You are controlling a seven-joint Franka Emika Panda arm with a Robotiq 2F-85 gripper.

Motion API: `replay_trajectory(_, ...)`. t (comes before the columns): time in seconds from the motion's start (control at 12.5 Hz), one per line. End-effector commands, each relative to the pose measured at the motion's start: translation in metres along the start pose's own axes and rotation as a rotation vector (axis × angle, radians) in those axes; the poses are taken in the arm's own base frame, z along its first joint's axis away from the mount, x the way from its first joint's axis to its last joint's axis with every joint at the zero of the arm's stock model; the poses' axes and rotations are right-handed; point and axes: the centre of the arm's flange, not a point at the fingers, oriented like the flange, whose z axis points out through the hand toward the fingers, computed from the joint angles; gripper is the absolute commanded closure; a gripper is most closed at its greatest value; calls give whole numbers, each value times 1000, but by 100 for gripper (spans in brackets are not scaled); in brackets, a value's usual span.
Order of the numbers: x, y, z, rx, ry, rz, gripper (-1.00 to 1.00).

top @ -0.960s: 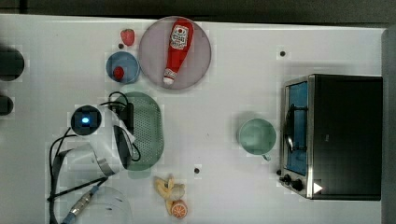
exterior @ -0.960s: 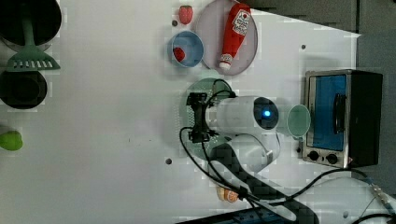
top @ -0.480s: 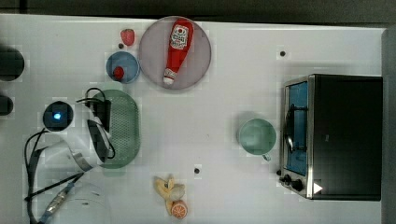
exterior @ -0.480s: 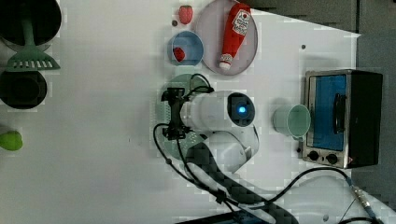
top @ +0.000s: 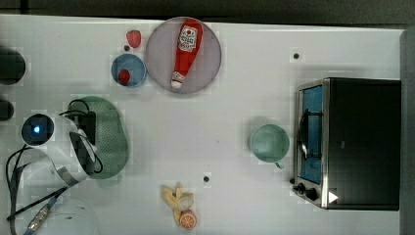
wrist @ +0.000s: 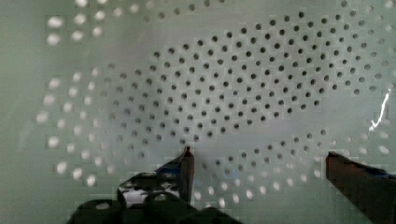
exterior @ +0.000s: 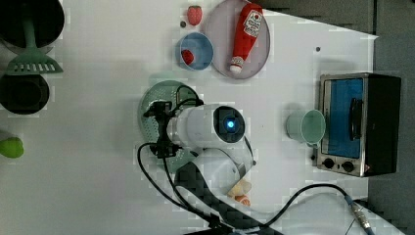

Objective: Drag strainer right to left.

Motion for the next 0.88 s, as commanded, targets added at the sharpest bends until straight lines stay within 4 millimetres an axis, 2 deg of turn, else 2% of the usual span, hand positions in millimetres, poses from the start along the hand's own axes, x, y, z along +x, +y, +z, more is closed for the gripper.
replay_trajectory(0.08, -13, -8, -7, 29, -23, 97, -100)
replay_trajectory(0.64, -38, -11, -4, 40, -53, 96, -100)
replay_trajectory(0.88, -35, -18, -20, 52, -47, 63, -100)
